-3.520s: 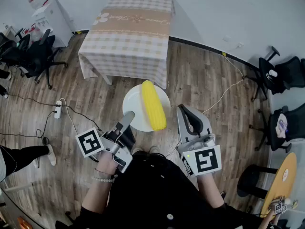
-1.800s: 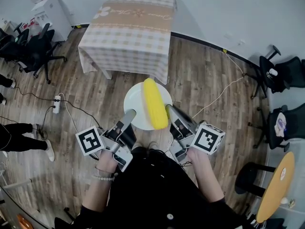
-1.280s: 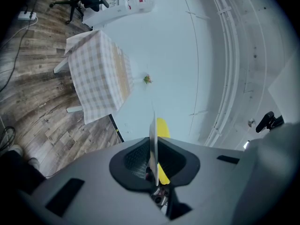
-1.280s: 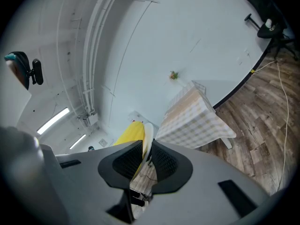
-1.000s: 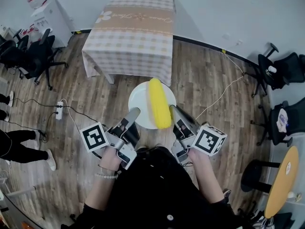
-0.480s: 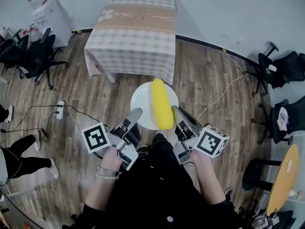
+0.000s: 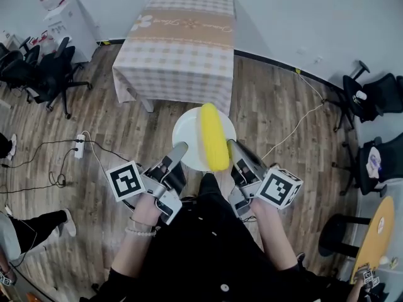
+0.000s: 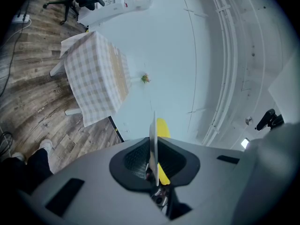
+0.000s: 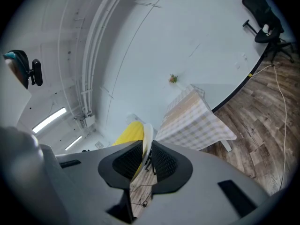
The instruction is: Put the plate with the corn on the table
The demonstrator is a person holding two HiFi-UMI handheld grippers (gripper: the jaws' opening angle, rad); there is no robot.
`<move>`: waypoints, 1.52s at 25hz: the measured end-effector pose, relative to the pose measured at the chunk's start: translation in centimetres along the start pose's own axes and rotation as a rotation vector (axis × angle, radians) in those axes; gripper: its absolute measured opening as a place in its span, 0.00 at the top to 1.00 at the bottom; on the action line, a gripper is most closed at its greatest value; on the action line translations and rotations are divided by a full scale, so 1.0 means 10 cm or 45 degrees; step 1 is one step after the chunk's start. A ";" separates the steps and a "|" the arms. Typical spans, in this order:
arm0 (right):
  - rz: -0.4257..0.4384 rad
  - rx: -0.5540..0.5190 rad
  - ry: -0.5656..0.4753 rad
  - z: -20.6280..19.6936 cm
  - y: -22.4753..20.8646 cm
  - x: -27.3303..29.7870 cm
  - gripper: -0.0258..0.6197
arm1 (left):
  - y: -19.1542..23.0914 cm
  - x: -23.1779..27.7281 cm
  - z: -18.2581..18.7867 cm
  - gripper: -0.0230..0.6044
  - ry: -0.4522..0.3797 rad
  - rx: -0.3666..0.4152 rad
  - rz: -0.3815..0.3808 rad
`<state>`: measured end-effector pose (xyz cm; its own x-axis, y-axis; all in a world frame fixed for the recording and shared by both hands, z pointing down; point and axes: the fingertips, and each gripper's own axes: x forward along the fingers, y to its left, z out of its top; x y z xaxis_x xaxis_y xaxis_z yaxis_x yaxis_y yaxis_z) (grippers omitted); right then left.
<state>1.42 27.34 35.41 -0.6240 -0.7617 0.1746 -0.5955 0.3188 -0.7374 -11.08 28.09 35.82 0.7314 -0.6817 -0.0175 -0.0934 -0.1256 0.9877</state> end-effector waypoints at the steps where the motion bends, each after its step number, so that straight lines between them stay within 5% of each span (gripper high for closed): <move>1: 0.001 -0.002 0.001 0.03 -0.01 0.02 0.82 | 0.00 0.02 0.02 0.90 -0.002 -0.001 -0.001; 38: 0.126 -0.011 0.128 1.30 -0.76 1.13 0.82 | 0.08 1.44 0.90 0.90 -0.171 0.010 0.041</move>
<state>5.43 9.00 34.52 -0.7273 -0.6659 0.1664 -0.5327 0.3948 -0.7486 -6.67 11.68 34.93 0.6307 -0.7760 -0.0068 -0.1214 -0.1073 0.9868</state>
